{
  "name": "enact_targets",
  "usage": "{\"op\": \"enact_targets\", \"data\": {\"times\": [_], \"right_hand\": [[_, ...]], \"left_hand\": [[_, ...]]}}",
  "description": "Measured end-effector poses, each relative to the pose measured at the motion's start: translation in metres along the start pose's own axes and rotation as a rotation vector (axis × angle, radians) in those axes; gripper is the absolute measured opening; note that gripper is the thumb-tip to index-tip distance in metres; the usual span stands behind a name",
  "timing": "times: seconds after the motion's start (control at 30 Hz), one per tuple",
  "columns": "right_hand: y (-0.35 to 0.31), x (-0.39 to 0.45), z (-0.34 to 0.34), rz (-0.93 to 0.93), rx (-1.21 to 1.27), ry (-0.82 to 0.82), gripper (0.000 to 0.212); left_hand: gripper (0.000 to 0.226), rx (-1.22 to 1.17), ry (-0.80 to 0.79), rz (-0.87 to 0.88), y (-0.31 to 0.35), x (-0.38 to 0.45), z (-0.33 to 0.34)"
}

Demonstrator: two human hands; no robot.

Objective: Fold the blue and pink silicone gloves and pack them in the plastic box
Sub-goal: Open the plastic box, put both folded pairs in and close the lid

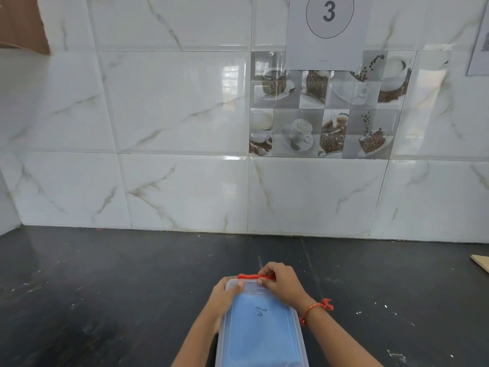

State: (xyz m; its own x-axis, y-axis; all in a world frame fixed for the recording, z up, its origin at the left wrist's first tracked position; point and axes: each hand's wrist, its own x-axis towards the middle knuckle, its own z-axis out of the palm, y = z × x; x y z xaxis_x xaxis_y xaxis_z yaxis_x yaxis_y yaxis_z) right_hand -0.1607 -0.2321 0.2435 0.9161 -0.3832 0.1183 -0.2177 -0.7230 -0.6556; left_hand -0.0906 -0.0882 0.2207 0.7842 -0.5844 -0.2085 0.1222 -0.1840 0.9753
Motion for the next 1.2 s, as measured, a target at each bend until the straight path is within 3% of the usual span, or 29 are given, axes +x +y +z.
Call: {"op": "enact_targets", "data": {"times": [0.13,0.2,0.27,0.3,0.4,0.43,0.5,0.6,0.77,0.87,1.0,1.2], "right_hand": [[-0.018,-0.040,-0.013,-0.021,-0.081,-0.151,0.075],[-0.021,-0.064,-0.016,-0.038,-0.062,-0.320,0.089],[-0.025,-0.083,-0.004,0.023,-0.110,-0.506,0.083],[-0.028,-0.089,0.004,0.087,-0.101,-0.508,0.076],[-0.030,-0.112,0.014,0.042,0.053,-0.439,0.040],[-0.025,-0.118,0.013,0.004,0.079,-0.399,0.036],[-0.007,-0.124,0.011,-0.014,0.102,-0.267,0.048],[-0.001,-0.126,0.008,-0.076,0.111,-0.301,0.013],[0.008,-0.131,0.006,-0.051,0.245,-0.262,0.030],[0.009,-0.129,0.007,-0.103,0.190,-0.291,0.035],[-0.002,-0.135,0.000,-0.124,0.199,-0.279,0.009],[-0.012,-0.144,-0.005,-0.144,0.203,-0.253,0.010]], "left_hand": [[0.013,0.006,-0.016,0.086,0.000,-0.002,-0.002],[0.016,0.029,-0.024,0.121,0.000,-0.002,-0.003],[0.018,0.047,-0.023,0.143,-0.001,-0.003,-0.003],[0.018,0.049,-0.022,0.146,-0.001,-0.003,-0.002],[0.018,0.050,-0.024,0.143,-0.002,-0.003,-0.003],[0.017,0.050,-0.026,0.142,-0.002,-0.003,-0.003],[0.017,0.052,-0.026,0.131,-0.003,-0.003,-0.004],[0.020,0.063,-0.019,0.118,-0.005,-0.004,-0.006],[0.020,0.074,-0.009,0.123,-0.005,-0.006,-0.007],[0.016,0.077,-0.009,0.121,-0.006,-0.005,-0.006],[0.011,0.080,-0.010,0.114,-0.004,-0.005,-0.007],[0.021,0.216,-0.023,0.123,-0.001,-0.005,-0.005]]}}
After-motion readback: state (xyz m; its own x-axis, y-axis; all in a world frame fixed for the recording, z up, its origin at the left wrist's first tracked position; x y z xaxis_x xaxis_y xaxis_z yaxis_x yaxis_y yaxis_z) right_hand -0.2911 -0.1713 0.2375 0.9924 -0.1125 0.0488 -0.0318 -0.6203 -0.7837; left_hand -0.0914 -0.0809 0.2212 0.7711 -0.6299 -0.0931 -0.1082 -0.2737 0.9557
